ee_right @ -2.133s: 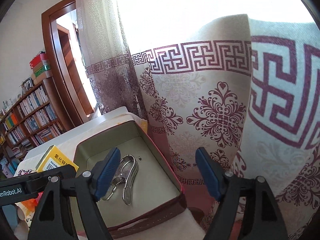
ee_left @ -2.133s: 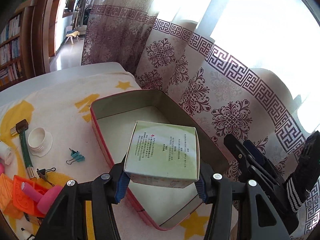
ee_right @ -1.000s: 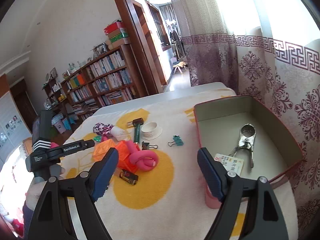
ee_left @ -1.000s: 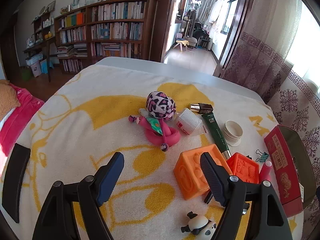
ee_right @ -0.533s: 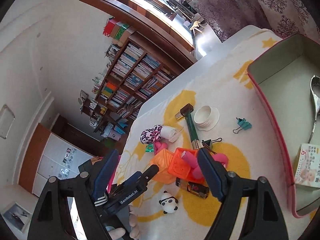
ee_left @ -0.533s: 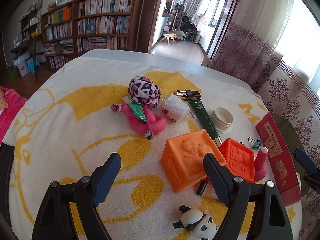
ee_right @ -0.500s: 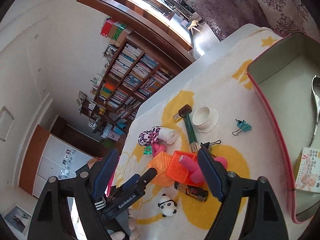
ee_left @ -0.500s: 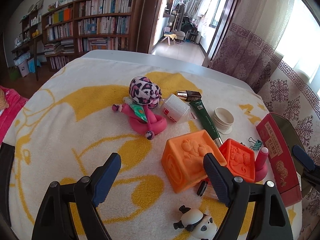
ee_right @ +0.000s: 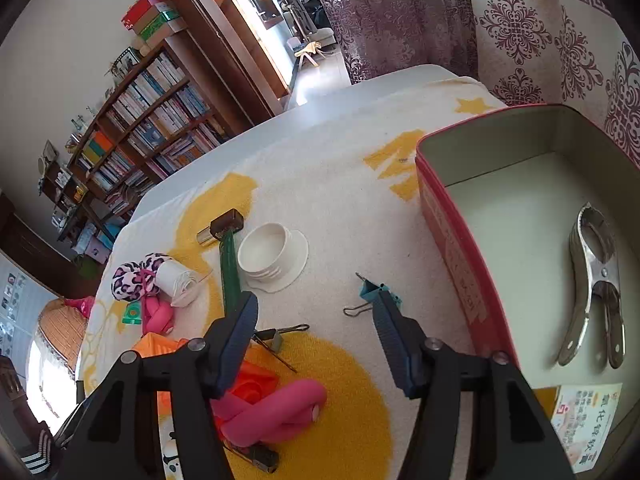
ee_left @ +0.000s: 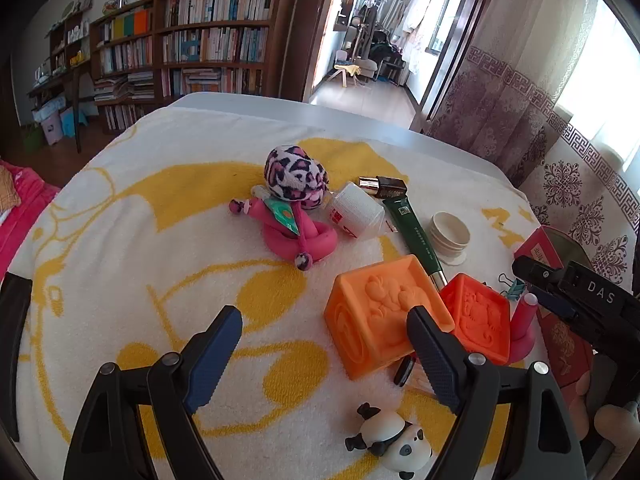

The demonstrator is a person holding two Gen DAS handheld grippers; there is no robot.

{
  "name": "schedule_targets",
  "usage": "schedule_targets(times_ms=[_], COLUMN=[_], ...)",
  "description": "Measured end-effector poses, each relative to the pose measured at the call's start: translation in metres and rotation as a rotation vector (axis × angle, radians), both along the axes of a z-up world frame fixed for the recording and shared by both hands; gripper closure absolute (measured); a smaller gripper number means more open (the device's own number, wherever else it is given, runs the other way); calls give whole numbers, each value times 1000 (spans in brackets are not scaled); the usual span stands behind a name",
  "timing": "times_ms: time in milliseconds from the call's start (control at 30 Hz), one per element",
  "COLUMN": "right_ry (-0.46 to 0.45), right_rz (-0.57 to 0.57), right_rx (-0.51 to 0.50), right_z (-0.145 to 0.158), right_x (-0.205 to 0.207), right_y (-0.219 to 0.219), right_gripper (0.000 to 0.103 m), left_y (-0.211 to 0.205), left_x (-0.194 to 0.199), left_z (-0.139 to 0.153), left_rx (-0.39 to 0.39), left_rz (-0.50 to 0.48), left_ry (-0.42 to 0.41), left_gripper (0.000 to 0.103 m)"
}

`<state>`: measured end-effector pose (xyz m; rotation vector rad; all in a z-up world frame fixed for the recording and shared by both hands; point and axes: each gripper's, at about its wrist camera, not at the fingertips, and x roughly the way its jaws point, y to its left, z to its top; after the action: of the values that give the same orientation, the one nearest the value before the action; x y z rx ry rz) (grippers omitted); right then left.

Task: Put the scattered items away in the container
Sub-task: 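Grasp the teal binder clip with the right gripper while the left approaches the orange cube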

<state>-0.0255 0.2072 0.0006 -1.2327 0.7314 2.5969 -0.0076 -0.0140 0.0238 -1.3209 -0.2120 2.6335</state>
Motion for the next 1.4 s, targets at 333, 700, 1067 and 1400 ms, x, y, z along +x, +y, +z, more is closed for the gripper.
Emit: schedule_targets(times_ms=[333, 700, 1067, 1400], right_ry=[-44, -73, -67, -28], right_rz=[-20, -8, 10, 12], right_rx=[125, 118, 157, 120], right_z=[-8, -24, -24, -17], right_x=[-4, -10, -9, 3], right_y=[2, 14, 14, 13], right_gripper=[50, 58, 78, 84], left_y=[0, -2, -4, -2], left_x=[2, 1, 1, -16], left_z=[0, -1, 3, -4], left_rx=[-1, 17, 62, 182], left_rz=[4, 5, 0, 5], left_ry=[-5, -10, 30, -74], left_gripper=[17, 17, 17, 17])
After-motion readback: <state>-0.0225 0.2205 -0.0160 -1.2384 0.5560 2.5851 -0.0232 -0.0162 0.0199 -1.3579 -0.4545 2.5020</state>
